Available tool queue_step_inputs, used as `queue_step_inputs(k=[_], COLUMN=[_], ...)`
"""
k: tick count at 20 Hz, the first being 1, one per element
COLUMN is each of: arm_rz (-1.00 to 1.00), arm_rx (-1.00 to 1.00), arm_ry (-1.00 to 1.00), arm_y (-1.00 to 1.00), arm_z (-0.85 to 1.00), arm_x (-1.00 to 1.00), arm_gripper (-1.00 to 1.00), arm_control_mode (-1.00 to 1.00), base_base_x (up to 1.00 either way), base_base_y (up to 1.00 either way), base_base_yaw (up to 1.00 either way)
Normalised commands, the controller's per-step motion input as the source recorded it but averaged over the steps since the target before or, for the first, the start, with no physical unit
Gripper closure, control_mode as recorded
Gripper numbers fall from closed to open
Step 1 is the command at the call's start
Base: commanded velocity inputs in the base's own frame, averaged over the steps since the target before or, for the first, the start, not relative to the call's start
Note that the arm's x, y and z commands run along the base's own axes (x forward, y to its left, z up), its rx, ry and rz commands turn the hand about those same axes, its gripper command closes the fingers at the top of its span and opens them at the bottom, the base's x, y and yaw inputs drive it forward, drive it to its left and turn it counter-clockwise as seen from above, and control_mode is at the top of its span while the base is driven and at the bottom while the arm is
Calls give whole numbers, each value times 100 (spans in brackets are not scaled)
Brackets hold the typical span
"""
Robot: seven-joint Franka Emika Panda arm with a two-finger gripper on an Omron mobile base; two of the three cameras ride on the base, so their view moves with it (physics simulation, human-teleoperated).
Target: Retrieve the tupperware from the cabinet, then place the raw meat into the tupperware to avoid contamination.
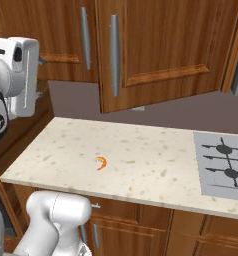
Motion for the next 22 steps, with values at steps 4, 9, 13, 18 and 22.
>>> queue_step_inputs(k=[4,9,13,18,22], arm_rz=[0,-5,-6,-7,-10], arm_rx=[-32,-19,-11,-7,-4], arm_ry=[1,4,1,0,0], arm_y=[0,-17,-19,-18,-16], arm_z=[-14,-6,-1,0,-4], arm_x=[9,25,34,38,38], arm_gripper=[-100,-100,-100,-100,-100], arm_control_mode=[-100,-100,-100,-100,-100], base_base_x=[0,0,0,0,0], base_base_y=[0,0,0,0,0], base_base_yaw=[0,0,0,0,0])
